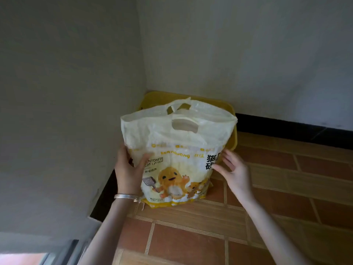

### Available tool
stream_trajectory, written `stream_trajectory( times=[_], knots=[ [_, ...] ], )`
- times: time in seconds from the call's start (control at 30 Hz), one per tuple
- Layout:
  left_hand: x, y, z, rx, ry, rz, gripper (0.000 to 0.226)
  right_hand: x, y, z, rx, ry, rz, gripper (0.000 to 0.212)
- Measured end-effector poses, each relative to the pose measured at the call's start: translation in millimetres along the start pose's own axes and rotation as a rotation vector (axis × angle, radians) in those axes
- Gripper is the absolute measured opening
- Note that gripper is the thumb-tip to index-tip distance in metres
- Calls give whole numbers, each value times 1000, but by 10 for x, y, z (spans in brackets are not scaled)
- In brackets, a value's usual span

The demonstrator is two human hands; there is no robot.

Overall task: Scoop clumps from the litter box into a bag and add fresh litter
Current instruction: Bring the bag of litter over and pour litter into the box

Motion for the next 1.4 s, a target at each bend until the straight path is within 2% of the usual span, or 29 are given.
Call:
stream_trajectory(
  times=[0.13, 0.27, 0.37, 0.47, 0.57, 0.7, 0.8, 0.9, 1.03, 1.17, 1.23, 1.33, 1.4],
  knots=[
    [-245, 470, -2, -24, 49, 73, 54, -73, -290, -164, -10, 20, -11, 64],
    [-392, 835, -29, 44, 87, 124, 57, -158, -522, -351, -30, 119, -52, 68],
    [-493, 1079, -89, 95, 155, 164, 50, -178, -699, -489, -139, 179, -13, 72],
    [-598, 1349, -144, 159, 219, 215, 51, -156, -835, -609, -196, 218, 4, 79],
    [-641, 1612, -155, 207, 266, 238, 58, -141, -953, -717, -187, 264, -27, 77],
    [-713, 1756, -160, 244, 320, 278, 59, -154, -1152, -815, -126, 347, -83, 91],
    [-788, 1844, -129, 323, 409, 240, 49, -235, -1376, -865, -223, 437, -130, 100],
    [-887, 1974, -113, 482, 455, 148, 60, -281, -1533, -880, -367, 463, -91, 110],
    [-909, 2067, -115, 588, 414, 174, 65, -235, -1512, -891, -457, 394, -21, 96],
    [-842, 1971, -199, 559, 254, 190, 40, -215, -1414, -917, -539, 261, -31, 77],
    [-787, 1878, -244, 503, 142, 161, 44, -214, -1378, -923, -574, 190, -43, 75],
    [-674, 1745, -249, 430, 18, 205, 40, -247, -1268, -874, -445, 107, -96, 54],
    [-650, 1665, -218, 385, -14, 216, 48, -306, -1177, -823, -330, 81, -120, 43]
  ],
)
Point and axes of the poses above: each hand's wrist, its own x-axis towards the middle knuckle, its own z-axis out of the back of the hand, y = z × x, the point moved 2 cm from there along x, towards the middle knuckle, and after that the axes turned 10 degrees about -x, right-handed, at the moved point
